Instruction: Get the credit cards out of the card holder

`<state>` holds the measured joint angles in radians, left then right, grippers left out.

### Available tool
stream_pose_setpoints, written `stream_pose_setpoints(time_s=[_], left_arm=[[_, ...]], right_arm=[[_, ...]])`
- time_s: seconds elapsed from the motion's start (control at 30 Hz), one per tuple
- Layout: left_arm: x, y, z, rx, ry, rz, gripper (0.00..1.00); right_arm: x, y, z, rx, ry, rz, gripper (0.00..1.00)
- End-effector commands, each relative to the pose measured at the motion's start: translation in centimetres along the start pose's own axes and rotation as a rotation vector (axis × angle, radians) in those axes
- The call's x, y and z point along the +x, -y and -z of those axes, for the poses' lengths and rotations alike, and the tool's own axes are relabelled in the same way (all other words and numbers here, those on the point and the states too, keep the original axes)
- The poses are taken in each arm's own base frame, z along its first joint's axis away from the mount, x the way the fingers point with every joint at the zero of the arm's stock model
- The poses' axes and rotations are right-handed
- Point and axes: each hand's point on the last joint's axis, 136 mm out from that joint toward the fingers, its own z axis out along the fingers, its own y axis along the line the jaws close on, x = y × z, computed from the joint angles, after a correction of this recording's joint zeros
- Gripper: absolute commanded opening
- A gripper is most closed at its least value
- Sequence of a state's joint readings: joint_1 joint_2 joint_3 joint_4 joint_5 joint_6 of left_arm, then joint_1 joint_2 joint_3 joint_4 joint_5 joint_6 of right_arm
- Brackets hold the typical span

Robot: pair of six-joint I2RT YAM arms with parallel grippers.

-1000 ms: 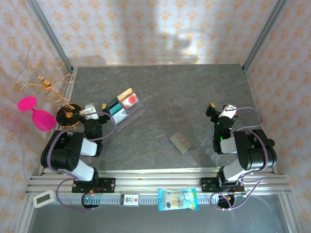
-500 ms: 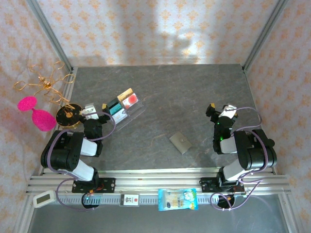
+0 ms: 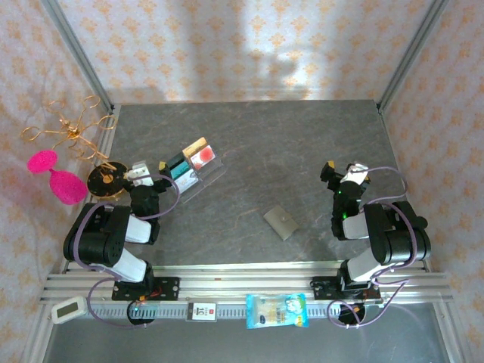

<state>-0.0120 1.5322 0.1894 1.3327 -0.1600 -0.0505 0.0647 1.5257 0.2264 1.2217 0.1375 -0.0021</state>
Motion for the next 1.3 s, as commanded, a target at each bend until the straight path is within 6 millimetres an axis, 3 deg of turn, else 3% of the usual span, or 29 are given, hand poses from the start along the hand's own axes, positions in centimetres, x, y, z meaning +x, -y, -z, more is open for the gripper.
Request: stream_pose_setpoints(time_s=[0.0,0.43,0.6,0.7,0.77,0.8,0.83,0.9,1.0,1.13,1.27], left_arm=[[-0.6,0.3,-0.4,0.014,0.017,-0.006,0.99],[-5.2,0.1,2.7,-0.06,0.072,0.023,0.99],[-8.1,-0.6,4.3,-0.107,0.128,0.092,0.99],[-9.9,-1.7,5.3,-0.149,0.18,0.216,0.99],[-10.5,-2.3,6.2,-0.15,0.216,0.314,0.99],[-10.7,-2.5,6.7,-0.138,0.24,0.375,0.99],[-10.9,-2.7,7.2,-0.122,0.269,0.445,0.99],[-11.4,-2.5,8.1,-0.066,0.302,0.547,0.99],[-11.9,-2.8,8.5,-0.05,0.291,0.687,0.99],[-13.1,-0.6,8.2,0.063,0.235,0.642,0.99],[-13.4,2.0,8.3,0.213,0.213,0.634,0.99]], right_arm=[[-0.7,-0.1,0.1,-0.007,0.03,0.003,1.0],[-2.6,-0.3,-1.4,0.075,-0.072,-0.006,1.0],[-5.1,-1.4,-0.9,0.14,-0.017,-0.025,1.0],[-5.7,-1.0,-1.5,0.223,-0.017,-0.185,1.0],[-5.2,-1.4,-2.3,0.236,-0.059,-0.352,1.0],[-4.0,-1.2,-2.5,0.285,-0.121,-0.441,1.0],[-2.8,-1.9,-3.0,0.262,-0.187,-0.488,1.0],[-1.9,-5.6,-3.7,0.069,-0.247,-0.455,0.93],[-1.3,-11.3,-3.1,-0.192,-0.304,-0.422,0.88],[1.3,-18.9,-2.0,-0.43,-0.488,-0.334,0.89],[4.2,-25.7,0.5,-0.659,-0.599,-0.256,0.77]])
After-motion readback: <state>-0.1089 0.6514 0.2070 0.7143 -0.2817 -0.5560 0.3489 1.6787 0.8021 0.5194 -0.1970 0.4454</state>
